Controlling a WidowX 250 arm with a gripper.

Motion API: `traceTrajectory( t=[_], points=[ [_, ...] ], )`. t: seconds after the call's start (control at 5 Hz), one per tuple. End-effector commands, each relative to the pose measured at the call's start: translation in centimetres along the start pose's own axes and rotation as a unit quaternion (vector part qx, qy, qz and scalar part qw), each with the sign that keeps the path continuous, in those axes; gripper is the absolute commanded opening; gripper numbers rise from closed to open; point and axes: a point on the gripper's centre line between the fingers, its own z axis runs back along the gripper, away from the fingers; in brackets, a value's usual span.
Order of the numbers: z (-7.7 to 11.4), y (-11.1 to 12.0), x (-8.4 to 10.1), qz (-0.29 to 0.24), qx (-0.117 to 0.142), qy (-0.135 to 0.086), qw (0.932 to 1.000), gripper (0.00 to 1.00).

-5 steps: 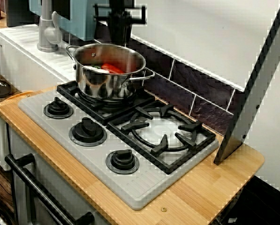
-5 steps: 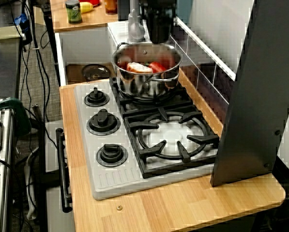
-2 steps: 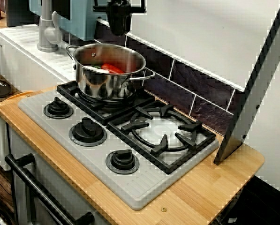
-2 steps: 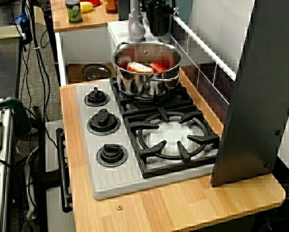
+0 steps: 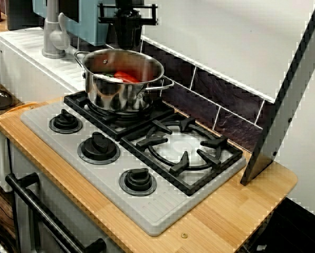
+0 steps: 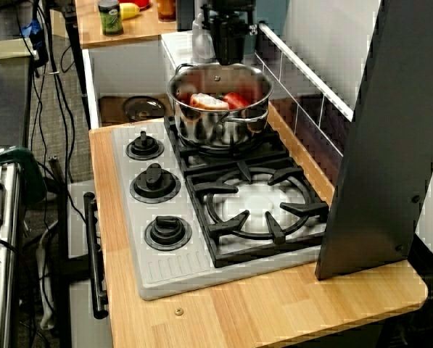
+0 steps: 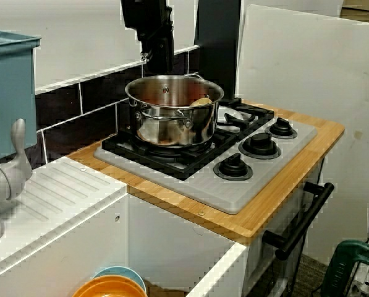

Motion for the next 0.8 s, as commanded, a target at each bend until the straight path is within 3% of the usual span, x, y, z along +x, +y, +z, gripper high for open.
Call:
traceTrajectory(
  t=[0.0, 0.6],
  points=[
    [2.66, -0.86, -0.64, -0.014, 0.003, -0.042, 0.9990, 1.00],
    [1.88, -0.43, -0.97, -0.026, 0.022, -0.041, 0.9986, 1.00]
  ],
)
